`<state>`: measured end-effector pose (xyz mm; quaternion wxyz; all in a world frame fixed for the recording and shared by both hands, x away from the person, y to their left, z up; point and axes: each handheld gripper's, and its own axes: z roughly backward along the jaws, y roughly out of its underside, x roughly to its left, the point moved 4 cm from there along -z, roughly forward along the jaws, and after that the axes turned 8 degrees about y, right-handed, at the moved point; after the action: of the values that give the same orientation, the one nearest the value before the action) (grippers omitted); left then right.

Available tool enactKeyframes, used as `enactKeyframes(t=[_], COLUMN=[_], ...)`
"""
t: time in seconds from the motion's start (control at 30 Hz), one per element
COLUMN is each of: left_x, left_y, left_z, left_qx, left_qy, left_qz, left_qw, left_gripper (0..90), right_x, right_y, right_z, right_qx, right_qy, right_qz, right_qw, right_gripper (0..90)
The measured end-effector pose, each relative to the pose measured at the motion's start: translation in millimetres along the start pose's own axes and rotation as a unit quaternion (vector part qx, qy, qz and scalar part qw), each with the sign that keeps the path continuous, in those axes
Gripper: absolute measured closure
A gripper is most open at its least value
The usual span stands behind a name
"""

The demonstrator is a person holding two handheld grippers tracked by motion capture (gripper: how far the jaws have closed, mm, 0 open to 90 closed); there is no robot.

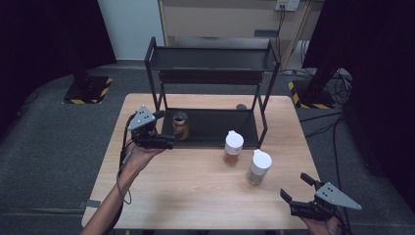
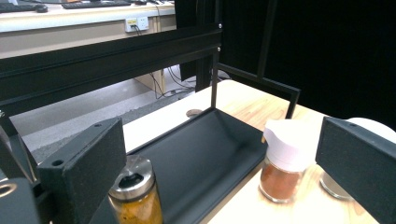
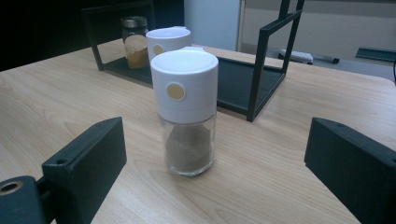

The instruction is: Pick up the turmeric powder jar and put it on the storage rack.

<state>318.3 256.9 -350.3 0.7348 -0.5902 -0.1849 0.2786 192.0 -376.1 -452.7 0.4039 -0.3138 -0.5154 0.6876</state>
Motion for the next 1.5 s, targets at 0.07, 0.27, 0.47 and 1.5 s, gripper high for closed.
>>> enactKeyframes(t=[0.07,0.27,0.47,1.5], left_x=[-2.4,-15.4,-28.1,-44.2], left_y=[1.2,5.6,17.2,106.0], left_z=[4.2,15.9,26.1,84.8], left_qx=[-0.004,0.003,0.012,0.002], left_qy=[0.003,0.003,-0.003,-0.047], left_qz=[0.001,-0.019,-0.027,0.023], left_qw=[1.0,0.9998,0.9996,0.9986], left_gripper=[0.8,0.8,1.0,0.8], right_x=[-0.2,-0.2,0.0,1.4], right_y=[0.1,-0.1,-0.1,-0.5], right_z=[-0.4,-0.7,0.0,-0.7], right_qx=[0.0,0.001,0.0,0.003], right_qy=[-0.001,0.0,0.0,0.002], right_qz=[-0.001,-0.001,-0.001,0.005], right_qw=[1.0,1.0,1.0,1.0], right_gripper=[5.7,5.6,5.6,5.7])
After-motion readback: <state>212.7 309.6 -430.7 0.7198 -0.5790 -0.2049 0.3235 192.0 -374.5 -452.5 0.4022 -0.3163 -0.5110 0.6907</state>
